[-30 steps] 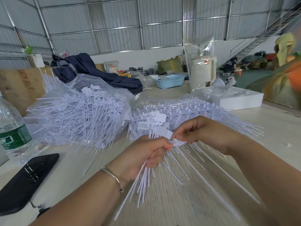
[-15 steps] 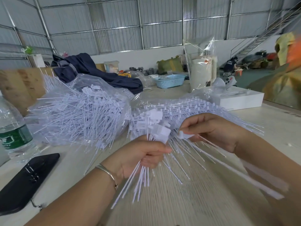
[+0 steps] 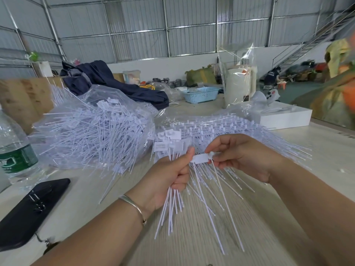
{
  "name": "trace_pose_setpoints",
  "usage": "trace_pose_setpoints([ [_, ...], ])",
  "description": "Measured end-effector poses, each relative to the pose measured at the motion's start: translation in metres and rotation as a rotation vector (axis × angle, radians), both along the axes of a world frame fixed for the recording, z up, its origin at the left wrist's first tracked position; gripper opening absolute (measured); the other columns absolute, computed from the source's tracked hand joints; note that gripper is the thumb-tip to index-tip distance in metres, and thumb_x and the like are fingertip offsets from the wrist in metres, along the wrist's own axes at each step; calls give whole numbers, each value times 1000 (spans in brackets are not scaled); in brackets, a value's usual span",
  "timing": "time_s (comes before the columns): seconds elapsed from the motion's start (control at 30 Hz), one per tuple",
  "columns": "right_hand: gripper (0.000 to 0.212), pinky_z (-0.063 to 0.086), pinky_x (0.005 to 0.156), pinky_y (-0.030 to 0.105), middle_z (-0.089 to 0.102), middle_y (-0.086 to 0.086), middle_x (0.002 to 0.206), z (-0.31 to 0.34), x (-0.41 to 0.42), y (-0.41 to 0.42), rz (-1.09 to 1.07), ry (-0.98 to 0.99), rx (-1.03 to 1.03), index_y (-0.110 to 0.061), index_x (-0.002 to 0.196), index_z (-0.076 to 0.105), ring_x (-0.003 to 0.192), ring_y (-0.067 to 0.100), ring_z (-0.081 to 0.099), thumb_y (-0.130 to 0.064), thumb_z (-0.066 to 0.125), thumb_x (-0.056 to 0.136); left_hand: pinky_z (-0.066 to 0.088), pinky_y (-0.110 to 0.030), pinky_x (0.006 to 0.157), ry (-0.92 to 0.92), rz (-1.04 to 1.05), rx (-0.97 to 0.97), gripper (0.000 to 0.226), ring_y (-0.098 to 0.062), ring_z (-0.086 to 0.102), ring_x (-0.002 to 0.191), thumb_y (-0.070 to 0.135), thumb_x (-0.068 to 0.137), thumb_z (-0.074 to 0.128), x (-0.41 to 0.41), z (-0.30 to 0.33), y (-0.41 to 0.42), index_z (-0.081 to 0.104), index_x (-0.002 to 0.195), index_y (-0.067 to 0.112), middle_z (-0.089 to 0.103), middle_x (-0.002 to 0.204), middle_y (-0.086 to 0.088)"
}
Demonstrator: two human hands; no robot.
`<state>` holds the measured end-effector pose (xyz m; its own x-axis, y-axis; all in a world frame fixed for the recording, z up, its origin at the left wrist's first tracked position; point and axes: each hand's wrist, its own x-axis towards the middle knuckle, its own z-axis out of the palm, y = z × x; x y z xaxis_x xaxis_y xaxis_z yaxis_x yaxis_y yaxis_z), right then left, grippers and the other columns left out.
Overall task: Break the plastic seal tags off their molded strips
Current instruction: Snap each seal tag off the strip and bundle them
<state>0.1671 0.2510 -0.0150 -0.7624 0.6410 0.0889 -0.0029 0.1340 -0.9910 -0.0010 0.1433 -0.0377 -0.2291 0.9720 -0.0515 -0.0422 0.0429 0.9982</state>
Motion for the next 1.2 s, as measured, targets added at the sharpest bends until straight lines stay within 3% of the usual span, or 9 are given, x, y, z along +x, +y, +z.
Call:
trace_pose_setpoints([
  [0.13,16,53,58,22,66,12,70,0,0,1,-105,46,47,-2,88,67,59,17,62,11,67,79,15,-19,42,-25,-5,28,29,-7,21,41,28,74,77,-1,-1,1,65,49,21,24,52,7],
  [0.23,9,48,59,22,64,10,66,1,1,2,-143,55,82,-4,84,68,57,17,57,3,70,79,16,-18,41,-72,24,45,37,-7,21,39,22,73,78,-6,-2,3,57,43,20,24,49,8],
  [0.4,8,47,63,24,66,4,67,1,1,1,-114,58,112,-7,83,70,58,14,56,-7,74,76,23,-16,36,-145,-27,62,41,-7,20,38,29,62,81,-10,-2,2,42,66,19,22,48,7],
  [0.53,19,46,67,27,67,4,67,2,2,-1,-39,34,125,-11,78,71,60,14,57,-24,76,65,21,-15,38,-238,-115,48,30,-4,22,36,24,71,75,-12,0,-1,47,77,15,23,47,9],
  [0.7,21,48,68,27,70,7,73,0,-1,-6,104,-19,172,-16,74,72,68,17,60,-32,81,64,18,-14,40,-239,-329,13,17,0,24,36,24,73,80,-8,1,-6,69,65,14,26,45,11],
  [0.87,12,49,65,22,68,5,73,-4,-6,-9,191,41,157,-19,75,72,65,14,58,-28,78,70,27,-12,35,-312,-465,3,80,0,26,35,27,58,92,-5,2,-5,39,114,5,27,47,9],
  [1.0,29,49,69,26,68,10,84,-4,-6,-8,190,103,68,-13,88,72,71,16,60,-32,78,68,22,-13,34,-379,-345,46,43,-1,24,35,20,75,74,-3,4,-2,54,108,2,27,48,9],
  [1.13,10,48,70,28,68,10,80,-3,-3,-7,228,137,-46,-11,82,66,69,19,61,-20,67,78,17,-14,36,-373,-257,120,15,-2,25,37,20,78,72,-3,4,0,61,75,9,32,51,7],
  [1.2,4,49,69,27,68,12,79,-1,-2,-6,215,159,-87,-14,77,66,68,20,61,-17,65,80,18,-13,36,-304,-160,146,17,-2,30,42,21,80,72,-3,3,0,65,85,6,48,62,3],
])
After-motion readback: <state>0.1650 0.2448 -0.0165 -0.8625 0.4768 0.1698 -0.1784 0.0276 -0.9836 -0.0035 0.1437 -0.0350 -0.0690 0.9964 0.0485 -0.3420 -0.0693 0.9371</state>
